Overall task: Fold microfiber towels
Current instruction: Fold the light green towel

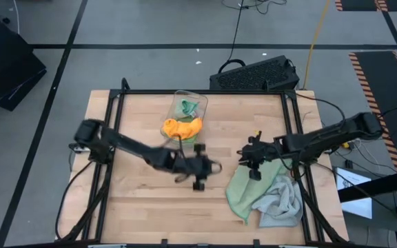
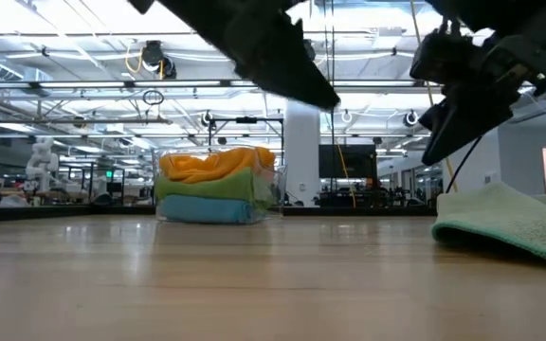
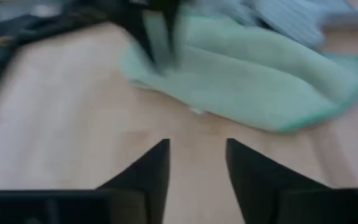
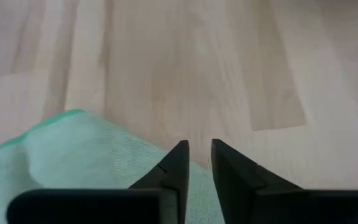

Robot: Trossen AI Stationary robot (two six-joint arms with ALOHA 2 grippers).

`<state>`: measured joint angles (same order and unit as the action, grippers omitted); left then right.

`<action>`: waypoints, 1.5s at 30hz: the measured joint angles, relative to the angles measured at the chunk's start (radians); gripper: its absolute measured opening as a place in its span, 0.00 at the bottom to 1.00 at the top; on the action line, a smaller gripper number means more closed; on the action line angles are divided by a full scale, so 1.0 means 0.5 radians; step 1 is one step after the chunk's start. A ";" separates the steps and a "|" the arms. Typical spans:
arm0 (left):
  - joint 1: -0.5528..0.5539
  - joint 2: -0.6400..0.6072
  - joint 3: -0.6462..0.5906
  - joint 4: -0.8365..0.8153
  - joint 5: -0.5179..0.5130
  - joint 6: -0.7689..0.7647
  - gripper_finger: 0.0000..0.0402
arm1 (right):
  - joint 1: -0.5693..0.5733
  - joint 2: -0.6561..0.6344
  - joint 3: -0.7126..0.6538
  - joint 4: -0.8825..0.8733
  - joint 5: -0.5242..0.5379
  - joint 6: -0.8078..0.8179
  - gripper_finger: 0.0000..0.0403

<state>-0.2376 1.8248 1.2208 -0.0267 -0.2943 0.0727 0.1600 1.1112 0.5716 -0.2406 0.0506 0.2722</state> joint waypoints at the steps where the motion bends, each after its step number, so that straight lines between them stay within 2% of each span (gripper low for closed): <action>1: -0.035 0.068 -0.001 0.064 0.001 0.004 0.43 | 0.032 -0.018 0.000 -0.037 0.072 0.036 0.17; 3: -0.095 0.186 0.030 0.219 0.002 0.046 0.50 | 0.079 -0.058 0.000 -0.097 0.215 0.079 0.18; 8: -0.219 0.427 0.147 0.233 0.035 0.197 0.61 | 0.155 -0.127 0.000 -0.111 0.436 0.136 0.19; 11: -0.266 0.543 0.269 0.307 0.071 0.315 0.60 | 0.189 -0.150 0.000 -0.163 0.482 0.182 0.19; 18: -0.302 0.845 0.558 0.245 0.082 0.608 0.53 | 0.221 -0.154 0.000 -0.191 0.534 0.227 0.19; 25: -0.296 0.949 0.651 0.216 0.003 0.800 0.50 | 0.221 -0.154 0.000 -0.212 0.549 0.249 0.19; 29: -0.248 0.960 0.654 0.194 -0.004 0.871 0.38 | 0.221 -0.154 0.000 -0.216 0.621 0.249 0.19; 32: -0.196 0.964 0.653 0.146 0.067 0.916 0.25 | 0.221 -0.154 0.000 -0.215 0.638 0.249 0.19; 36: -0.158 0.964 0.653 0.213 0.064 0.872 0.04 | 0.221 -0.154 0.000 -0.217 0.638 0.260 0.19; 38: -0.144 0.963 0.653 0.215 0.039 0.829 0.03 | 0.221 -0.154 0.000 -0.217 0.638 0.265 0.19; 41: -0.127 0.917 0.651 0.114 -0.128 0.699 0.02 | 0.238 -0.154 0.000 -0.228 0.622 0.300 0.19; 45: -0.098 0.725 0.651 -0.151 -0.307 0.373 0.02 | 0.349 -0.154 0.000 -0.215 0.580 0.366 0.19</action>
<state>-0.2868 2.1873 1.5463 -0.1022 -0.4480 0.2590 0.3342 1.0340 0.5716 -0.3481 0.3404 0.4553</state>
